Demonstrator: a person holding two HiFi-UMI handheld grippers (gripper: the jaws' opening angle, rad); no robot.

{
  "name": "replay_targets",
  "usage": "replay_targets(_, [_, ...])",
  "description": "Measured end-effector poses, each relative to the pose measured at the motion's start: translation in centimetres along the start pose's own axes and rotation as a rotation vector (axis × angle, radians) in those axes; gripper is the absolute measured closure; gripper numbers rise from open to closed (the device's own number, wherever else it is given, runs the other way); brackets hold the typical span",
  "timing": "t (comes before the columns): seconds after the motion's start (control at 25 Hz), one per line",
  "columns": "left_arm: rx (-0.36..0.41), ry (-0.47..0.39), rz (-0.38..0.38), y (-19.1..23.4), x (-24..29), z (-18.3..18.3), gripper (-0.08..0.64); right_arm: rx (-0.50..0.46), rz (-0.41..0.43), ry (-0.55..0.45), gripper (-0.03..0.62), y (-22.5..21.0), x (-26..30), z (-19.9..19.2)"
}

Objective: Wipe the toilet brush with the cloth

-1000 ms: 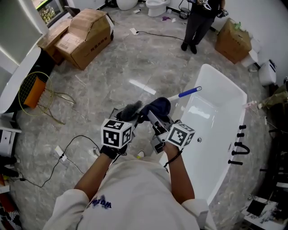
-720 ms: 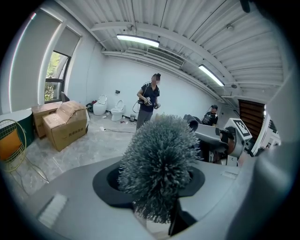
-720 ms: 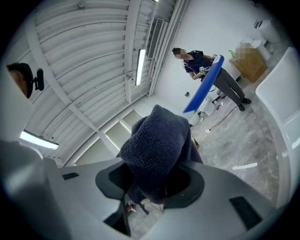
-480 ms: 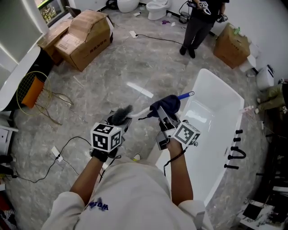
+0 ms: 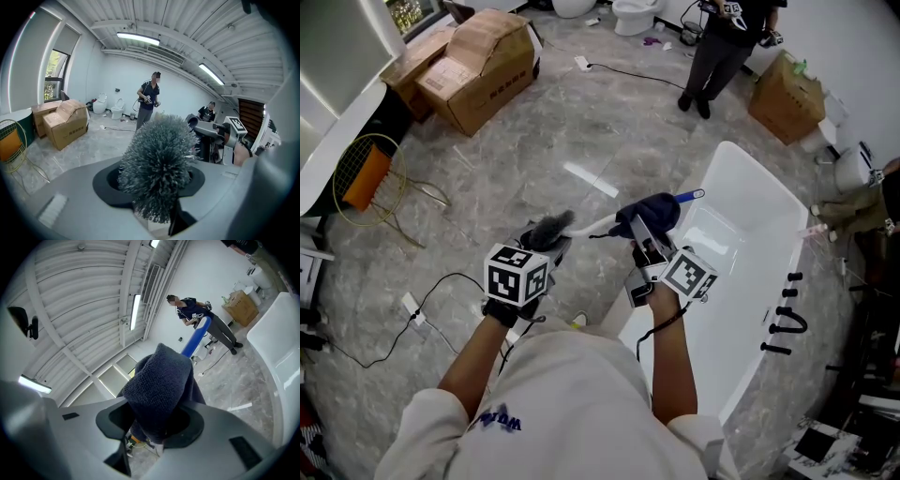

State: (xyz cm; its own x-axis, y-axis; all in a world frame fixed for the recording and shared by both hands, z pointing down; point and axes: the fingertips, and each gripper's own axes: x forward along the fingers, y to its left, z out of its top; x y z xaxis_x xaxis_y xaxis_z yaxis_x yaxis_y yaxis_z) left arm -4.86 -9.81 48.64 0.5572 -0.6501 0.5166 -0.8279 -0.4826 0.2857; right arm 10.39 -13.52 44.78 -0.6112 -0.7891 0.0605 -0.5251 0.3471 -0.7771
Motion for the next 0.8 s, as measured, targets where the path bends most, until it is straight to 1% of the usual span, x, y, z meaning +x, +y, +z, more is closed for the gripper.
replay_targets(0.08, [0.004,0.000,-0.001,0.0,0.1,0.0,0.373,-0.003,0.011,0.012,0.423,0.3,0.3,-0.8])
replay_targets(0.24, [0.006,0.001,0.000,-0.8,0.9,0.9,0.371,-0.010,0.037,0.046,0.423,0.9,0.8,-1.1])
replay_targets(0.52, [0.013,0.018,0.000,-1.3,1.4,0.8,0.373,-0.023,0.074,0.132,0.425,3.0,1.5,-4.2])
replay_targets(0.6, [0.011,0.020,-0.001,-1.5,1.7,0.9,0.371,-0.059,0.093,0.170,0.423,3.3,1.6,-4.8])
replay_targets(0.72, [0.007,0.017,-0.003,-1.2,1.7,0.9,0.373,-0.151,0.141,0.258,0.420,4.2,1.8,-6.4])
replay_targets(0.8, [0.010,0.020,-0.003,-1.0,1.5,0.6,0.373,-0.170,0.150,0.285,0.420,4.3,1.7,-7.0])
